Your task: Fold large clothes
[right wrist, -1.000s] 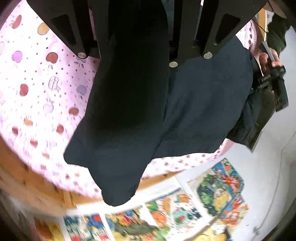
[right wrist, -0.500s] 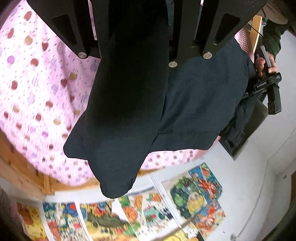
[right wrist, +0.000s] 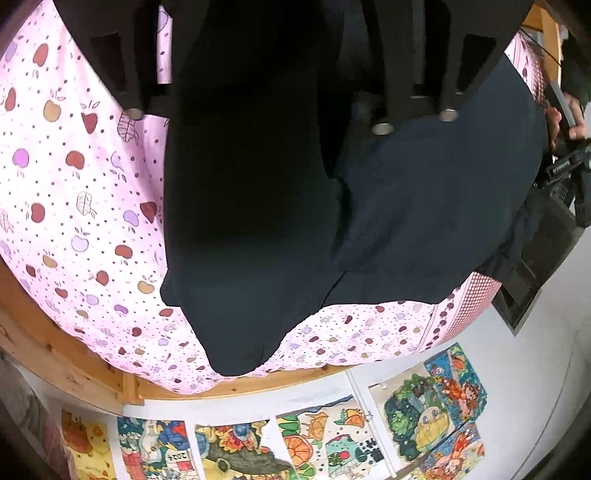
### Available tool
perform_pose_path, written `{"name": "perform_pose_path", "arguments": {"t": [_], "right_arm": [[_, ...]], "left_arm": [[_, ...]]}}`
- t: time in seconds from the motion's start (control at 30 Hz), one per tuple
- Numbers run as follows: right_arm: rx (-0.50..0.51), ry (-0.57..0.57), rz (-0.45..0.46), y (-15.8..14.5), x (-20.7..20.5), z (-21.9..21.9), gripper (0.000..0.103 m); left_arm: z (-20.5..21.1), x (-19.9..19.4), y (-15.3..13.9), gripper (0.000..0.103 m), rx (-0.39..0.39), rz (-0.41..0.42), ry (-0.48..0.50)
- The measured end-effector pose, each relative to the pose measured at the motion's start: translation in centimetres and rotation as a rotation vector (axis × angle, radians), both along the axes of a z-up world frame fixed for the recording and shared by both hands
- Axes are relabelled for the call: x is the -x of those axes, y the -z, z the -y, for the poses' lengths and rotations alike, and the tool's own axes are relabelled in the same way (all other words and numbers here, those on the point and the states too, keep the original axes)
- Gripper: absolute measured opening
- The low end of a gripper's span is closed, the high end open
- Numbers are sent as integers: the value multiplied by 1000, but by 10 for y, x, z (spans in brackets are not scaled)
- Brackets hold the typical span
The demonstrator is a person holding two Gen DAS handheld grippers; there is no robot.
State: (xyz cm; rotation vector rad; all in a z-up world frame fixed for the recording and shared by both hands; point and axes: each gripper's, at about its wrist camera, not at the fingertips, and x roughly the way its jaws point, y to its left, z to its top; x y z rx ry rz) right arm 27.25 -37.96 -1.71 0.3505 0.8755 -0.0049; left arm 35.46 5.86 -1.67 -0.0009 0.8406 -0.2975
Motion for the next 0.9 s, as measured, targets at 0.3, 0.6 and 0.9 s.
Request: {"name": "perform_pose_path", "arguments": {"t": [0.3, 0.6, 0.9], "right_arm": [[120, 94, 76, -16, 24, -14, 81], [188, 83, 176, -63, 57, -29, 85], [251, 61, 302, -110, 107, -48, 91]], "left_arm": [[8, 28, -28, 94, -18, 56, -29], [8, 60, -60, 99, 1, 82, -65], [23, 106, -110, 103, -41, 167, -10]]}}
